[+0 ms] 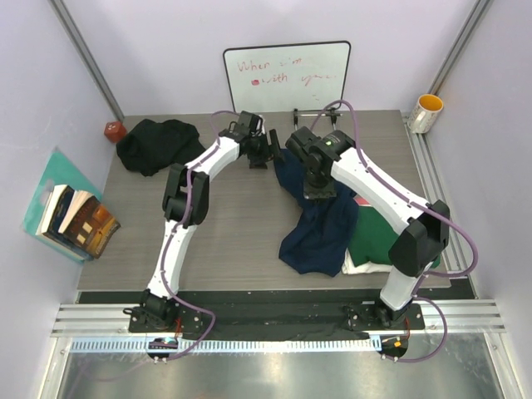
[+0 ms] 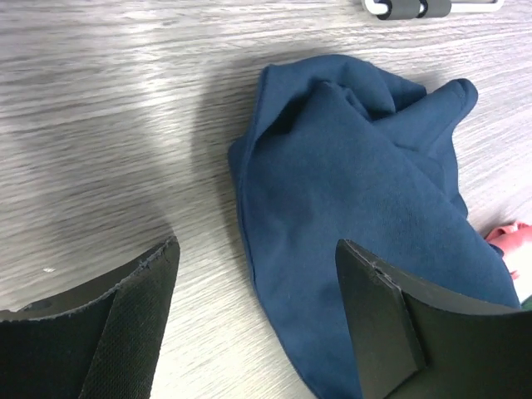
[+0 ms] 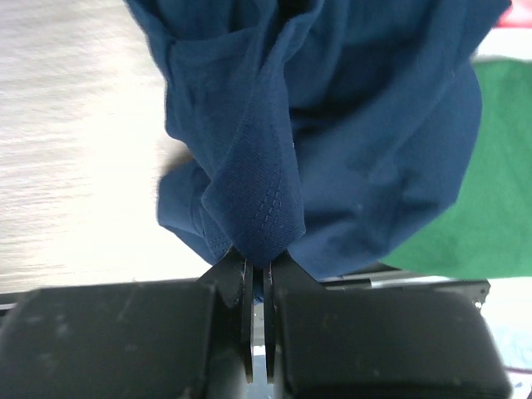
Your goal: Fold and stack the t-shirts
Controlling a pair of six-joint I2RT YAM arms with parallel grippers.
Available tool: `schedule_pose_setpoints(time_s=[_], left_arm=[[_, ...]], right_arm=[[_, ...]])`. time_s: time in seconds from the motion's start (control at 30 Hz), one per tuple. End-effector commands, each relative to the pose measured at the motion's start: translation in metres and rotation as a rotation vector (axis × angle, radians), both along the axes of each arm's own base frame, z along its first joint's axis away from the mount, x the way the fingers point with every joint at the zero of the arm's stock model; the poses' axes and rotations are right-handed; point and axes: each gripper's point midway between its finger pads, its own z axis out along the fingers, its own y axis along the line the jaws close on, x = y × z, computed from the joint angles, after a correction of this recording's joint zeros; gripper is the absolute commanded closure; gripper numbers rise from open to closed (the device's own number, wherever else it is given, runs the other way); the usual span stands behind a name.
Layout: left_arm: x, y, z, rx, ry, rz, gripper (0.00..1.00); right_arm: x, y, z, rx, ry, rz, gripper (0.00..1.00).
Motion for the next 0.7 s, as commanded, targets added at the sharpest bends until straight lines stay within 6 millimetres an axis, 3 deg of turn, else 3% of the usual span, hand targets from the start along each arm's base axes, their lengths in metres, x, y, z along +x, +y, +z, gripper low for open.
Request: schedule_pose_setpoints(time_s=[0.0, 0.3, 0.4, 0.5, 0.53, 0.57, 0.63, 0.67], left_arm=[[-0.007, -0.015, -0.016, -0.018, 0.031, -0.03, 0.23], [-0.004, -0.047, -0.041, -0.057, 0.047, -0.045, 0.28], [0.002, -0.05, -0.051, -0.062, 0.053, -0.022, 0.49], [0.006, -0.04, -0.053, -0.018, 0.047, 0.015, 0.77], [0.006, -0.035, -0.052, 0.002, 0.047, 0.024, 0.96], [0.005, -0.021, -0.056, 0.059, 0.057, 0.059, 1.0], [0.011, -0.001, -0.023, 0.089, 0.0, 0.103, 1.0], [0.004, 0.017, -0.036, 0.139, 0.008, 0.14, 1.0]], right_arm=[[-0.027, -0.02, 0.016, -0.011, 0.024, -0.031, 0.99], [-0.036, -0.026, 0.012, 0.012, 0.037, -0.051, 0.99], [-0.043, -0.032, 0.012, 0.016, 0.035, -0.069, 0.99], [-0.048, -0.039, 0.01, 0.015, 0.038, -0.089, 0.99], [-0.05, -0.043, 0.01, 0.016, 0.037, -0.099, 0.99], [-0.051, -0.044, 0.011, 0.02, 0.037, -0.103, 0.99], [-0.049, -0.05, 0.014, 0.029, 0.024, -0.12, 0.99], [-0.048, -0.051, 0.015, 0.029, 0.018, -0.124, 0.99]])
